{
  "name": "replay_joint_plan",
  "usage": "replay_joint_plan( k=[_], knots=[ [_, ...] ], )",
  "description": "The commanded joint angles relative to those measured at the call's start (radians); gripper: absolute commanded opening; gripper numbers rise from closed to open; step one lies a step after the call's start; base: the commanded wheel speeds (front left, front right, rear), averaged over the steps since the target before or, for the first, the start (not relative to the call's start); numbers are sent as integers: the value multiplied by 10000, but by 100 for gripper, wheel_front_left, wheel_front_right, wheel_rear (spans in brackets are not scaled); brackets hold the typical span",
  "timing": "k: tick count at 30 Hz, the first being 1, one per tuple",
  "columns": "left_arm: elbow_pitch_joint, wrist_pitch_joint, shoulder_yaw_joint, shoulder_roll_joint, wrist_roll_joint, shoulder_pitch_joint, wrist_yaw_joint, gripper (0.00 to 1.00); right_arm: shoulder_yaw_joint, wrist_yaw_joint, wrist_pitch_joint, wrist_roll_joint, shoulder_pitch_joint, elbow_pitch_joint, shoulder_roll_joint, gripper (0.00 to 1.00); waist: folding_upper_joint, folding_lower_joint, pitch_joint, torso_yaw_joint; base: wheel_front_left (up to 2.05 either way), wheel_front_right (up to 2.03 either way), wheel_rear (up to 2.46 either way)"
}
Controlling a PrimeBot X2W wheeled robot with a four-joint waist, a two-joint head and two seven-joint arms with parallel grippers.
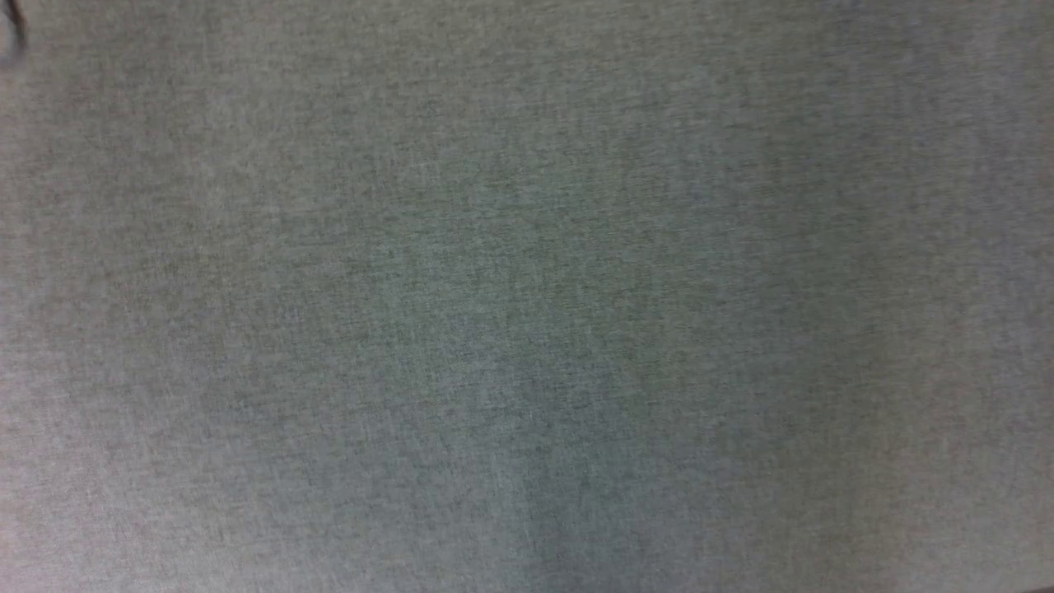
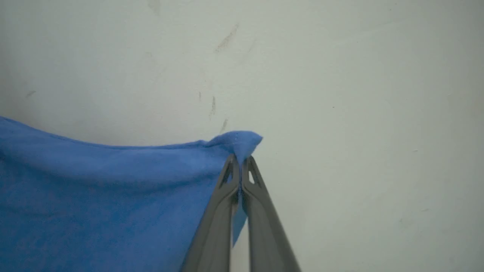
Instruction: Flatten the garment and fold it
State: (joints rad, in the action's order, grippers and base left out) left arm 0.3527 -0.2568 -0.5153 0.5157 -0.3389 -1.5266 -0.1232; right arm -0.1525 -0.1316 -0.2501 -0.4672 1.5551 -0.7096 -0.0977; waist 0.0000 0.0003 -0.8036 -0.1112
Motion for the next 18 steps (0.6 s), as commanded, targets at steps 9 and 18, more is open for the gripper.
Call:
replay_joint_plan(
  k=[9,18],
  knots=[
    [-1814,-46,-764,1447,-2427,2724,-72,0,1201,9,-113,2691,-2703,1929,-313,0,0,-3,683,447,0,0,0],
    [-3529,83,-1441,2564,-2828,6083,442,0,730,9,1020,5006,-7282,4883,-1196,0,0,-3,1774,565,0,0,0]
  ],
)
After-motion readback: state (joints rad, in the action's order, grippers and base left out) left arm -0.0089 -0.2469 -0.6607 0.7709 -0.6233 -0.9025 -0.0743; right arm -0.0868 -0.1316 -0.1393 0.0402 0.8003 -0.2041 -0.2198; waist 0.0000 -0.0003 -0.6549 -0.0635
